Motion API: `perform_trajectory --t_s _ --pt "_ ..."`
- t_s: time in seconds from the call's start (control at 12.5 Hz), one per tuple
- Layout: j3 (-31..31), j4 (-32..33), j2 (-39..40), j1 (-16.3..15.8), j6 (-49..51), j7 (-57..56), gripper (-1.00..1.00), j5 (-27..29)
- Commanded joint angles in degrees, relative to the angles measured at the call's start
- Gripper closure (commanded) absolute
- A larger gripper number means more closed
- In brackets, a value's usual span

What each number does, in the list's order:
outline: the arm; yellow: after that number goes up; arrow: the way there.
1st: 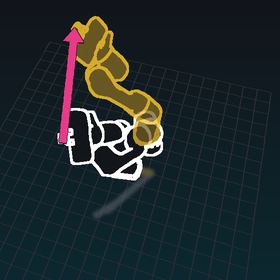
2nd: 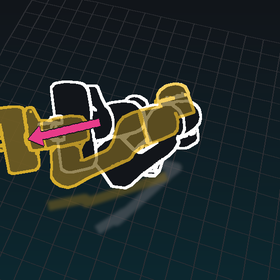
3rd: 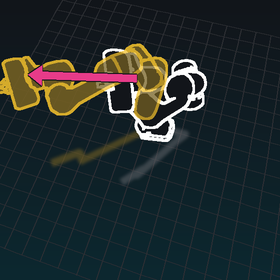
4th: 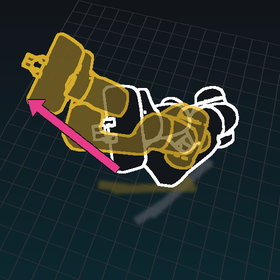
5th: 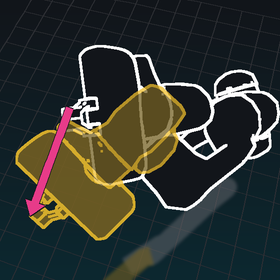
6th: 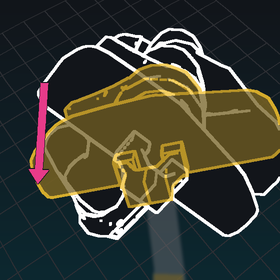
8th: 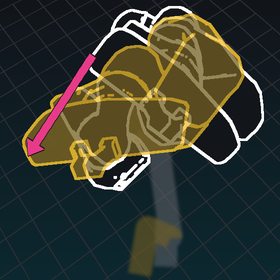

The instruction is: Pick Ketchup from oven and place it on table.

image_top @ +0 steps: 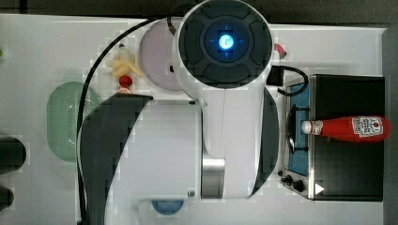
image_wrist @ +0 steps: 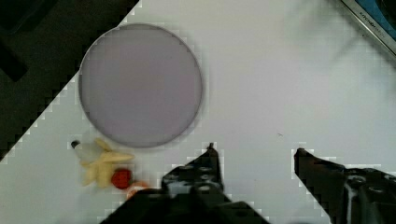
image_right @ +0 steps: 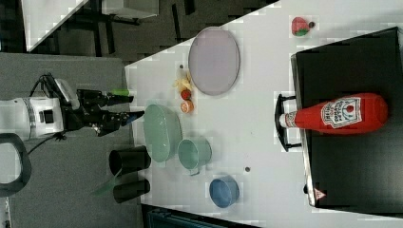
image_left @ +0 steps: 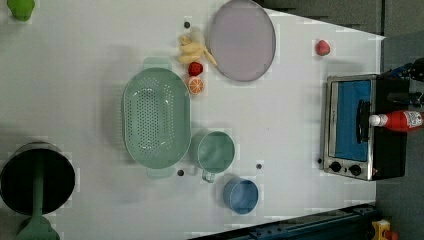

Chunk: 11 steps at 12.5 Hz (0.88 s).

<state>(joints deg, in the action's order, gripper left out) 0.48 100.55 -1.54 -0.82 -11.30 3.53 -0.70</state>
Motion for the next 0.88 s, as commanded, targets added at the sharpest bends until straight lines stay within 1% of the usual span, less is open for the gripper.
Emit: perform_trajectory --t_s 0.08,0.24,0.56,0.72,0.88 --pt "1.0 11.0 -18.8 0.8 9.1 2.8 -0.58 -0.8" --pt "1.1 11.0 -18.8 0.9 9.0 2.8 -0.99 -0.8" --pt "4.6 11.0 -18.4 2.5 8.6 2.8 -1.0 -1.0" --pt "8.2 11.0 -17.3 3.6 7.4 2.8 -1.0 -1.0" --pt "12.4 10.9 -15.5 4.5 4.0 2.8 -1.0 -1.0"
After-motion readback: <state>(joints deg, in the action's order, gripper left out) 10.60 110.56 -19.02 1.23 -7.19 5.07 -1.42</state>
